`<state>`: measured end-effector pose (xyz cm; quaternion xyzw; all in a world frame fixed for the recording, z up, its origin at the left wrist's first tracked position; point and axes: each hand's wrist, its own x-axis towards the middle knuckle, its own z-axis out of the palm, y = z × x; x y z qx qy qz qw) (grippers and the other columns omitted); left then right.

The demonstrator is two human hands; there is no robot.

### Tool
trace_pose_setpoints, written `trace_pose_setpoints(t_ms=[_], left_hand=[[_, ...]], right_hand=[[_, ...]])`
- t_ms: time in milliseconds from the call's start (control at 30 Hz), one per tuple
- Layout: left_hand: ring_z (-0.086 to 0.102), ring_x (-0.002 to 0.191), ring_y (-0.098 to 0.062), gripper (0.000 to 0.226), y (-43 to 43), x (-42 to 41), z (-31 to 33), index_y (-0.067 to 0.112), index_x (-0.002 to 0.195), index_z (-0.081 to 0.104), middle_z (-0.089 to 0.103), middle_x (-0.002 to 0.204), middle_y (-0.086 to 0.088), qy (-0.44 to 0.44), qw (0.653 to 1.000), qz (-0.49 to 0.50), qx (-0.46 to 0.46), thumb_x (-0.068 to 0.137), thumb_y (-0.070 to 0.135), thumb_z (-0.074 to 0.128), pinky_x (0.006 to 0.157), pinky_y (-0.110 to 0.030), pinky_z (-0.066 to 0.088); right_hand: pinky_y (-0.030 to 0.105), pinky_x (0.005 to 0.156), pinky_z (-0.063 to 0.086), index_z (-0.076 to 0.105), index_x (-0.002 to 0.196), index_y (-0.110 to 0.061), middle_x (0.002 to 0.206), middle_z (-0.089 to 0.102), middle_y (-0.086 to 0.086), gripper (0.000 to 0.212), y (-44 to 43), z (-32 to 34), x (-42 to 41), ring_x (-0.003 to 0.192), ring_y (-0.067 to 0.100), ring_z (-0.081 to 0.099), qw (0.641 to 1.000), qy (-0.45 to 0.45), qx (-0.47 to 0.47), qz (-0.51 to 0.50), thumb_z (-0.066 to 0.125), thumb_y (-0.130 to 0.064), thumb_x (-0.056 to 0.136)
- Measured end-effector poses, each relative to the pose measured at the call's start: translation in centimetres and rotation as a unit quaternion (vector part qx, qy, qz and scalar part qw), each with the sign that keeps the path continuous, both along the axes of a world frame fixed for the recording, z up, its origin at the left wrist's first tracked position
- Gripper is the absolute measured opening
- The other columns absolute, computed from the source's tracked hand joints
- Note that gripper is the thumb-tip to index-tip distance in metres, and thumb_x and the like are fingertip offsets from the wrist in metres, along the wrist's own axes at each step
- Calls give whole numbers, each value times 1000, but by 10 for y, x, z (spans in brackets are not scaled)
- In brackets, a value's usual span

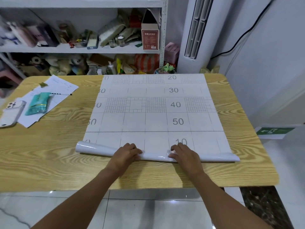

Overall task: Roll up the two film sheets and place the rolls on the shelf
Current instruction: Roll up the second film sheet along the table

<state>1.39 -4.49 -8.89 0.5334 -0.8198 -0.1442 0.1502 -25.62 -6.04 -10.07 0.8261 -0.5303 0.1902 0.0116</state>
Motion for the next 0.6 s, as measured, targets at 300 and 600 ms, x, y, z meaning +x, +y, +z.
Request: trace_pose_setpoints(t_ms=[300, 600], left_hand=[[49, 80, -10, 27, -2, 0, 3, 12, 98, 68, 63, 83, -2, 23, 999, 34, 25, 85, 27, 50, 59, -26, 42], [55, 89, -22, 22, -5, -2, 13, 15, 107, 65, 61, 93, -4, -11, 998, 43, 51, 92, 25, 52, 53, -14, 28]], right_hand=[[27, 70, 38, 66, 90, -23, 85, 60, -3, 29, 4, 5, 1, 75, 19, 56, 996, 68, -35, 43, 69, -46, 71], [24, 70, 35, 69, 78, -24, 77, 63, -6, 32, -3, 14, 2, 73, 15, 61, 999, 18, 6, 35, 44, -43, 77]])
